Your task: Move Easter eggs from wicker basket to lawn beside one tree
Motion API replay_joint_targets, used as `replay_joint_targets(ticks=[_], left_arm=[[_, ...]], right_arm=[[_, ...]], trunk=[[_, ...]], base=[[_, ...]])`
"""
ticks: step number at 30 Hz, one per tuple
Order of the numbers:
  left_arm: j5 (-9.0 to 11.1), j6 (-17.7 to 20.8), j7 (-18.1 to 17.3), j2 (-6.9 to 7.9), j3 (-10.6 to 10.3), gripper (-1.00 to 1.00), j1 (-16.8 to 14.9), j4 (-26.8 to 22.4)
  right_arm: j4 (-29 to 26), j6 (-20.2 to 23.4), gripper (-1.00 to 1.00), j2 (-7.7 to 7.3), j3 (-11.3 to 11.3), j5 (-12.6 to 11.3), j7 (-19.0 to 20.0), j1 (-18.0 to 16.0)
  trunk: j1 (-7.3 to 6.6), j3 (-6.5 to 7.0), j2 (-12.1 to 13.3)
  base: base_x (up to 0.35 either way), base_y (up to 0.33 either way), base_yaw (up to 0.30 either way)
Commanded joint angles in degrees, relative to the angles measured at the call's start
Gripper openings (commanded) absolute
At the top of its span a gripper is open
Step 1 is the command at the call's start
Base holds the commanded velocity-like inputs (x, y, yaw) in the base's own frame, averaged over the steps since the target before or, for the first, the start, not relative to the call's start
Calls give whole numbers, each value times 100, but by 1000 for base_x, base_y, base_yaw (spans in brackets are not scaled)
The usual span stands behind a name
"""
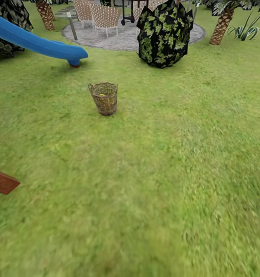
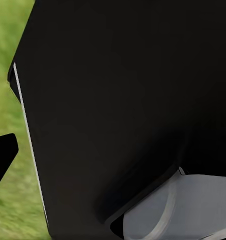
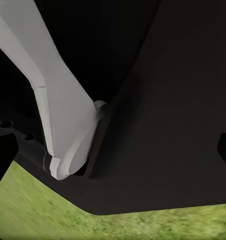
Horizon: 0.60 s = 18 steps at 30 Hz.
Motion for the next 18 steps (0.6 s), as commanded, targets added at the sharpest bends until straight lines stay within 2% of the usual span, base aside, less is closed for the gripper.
replay_joint_targets(ticks=[1, 18], left_arm=[[20, -19, 10, -1, -16, 100, -2, 1], [20, -19, 10, -1, -16, 100, -2, 1]], right_arm=[[-16, 23, 100, -2, -14, 60, 23, 2], [-16, 23, 100, 0, -18, 60, 23, 2]], trunk=[[3, -3, -1], [3, -3, -1]], base=[[338, 25, 0], [341, 3, 0]])
